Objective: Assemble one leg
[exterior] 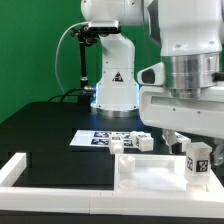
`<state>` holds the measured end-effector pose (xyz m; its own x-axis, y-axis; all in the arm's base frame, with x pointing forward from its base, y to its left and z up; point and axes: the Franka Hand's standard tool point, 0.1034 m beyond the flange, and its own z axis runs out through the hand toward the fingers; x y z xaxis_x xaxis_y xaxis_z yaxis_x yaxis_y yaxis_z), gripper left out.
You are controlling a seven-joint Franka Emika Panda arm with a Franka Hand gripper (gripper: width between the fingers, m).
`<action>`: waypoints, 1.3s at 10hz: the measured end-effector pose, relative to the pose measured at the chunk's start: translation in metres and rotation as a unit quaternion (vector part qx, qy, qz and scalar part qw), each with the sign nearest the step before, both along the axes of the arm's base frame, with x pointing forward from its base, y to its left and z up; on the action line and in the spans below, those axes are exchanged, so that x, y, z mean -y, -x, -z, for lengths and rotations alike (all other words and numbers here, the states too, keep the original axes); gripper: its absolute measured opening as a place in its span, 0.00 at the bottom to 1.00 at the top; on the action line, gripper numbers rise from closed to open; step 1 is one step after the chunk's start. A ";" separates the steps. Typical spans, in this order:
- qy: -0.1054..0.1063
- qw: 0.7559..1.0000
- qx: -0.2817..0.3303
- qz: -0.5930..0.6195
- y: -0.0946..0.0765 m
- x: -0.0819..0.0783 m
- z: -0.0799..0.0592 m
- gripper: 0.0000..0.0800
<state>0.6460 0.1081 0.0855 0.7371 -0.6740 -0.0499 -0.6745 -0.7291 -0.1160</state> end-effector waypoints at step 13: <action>0.031 0.970 0.020 -0.239 0.005 -0.004 0.007 0.36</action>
Offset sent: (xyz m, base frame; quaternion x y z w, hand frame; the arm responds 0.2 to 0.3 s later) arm 0.0000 0.0000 0.0000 0.0000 0.0000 -0.1296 0.9916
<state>0.6415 0.1119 0.0780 0.9668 -0.2551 0.0144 -0.2531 -0.9640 -0.0811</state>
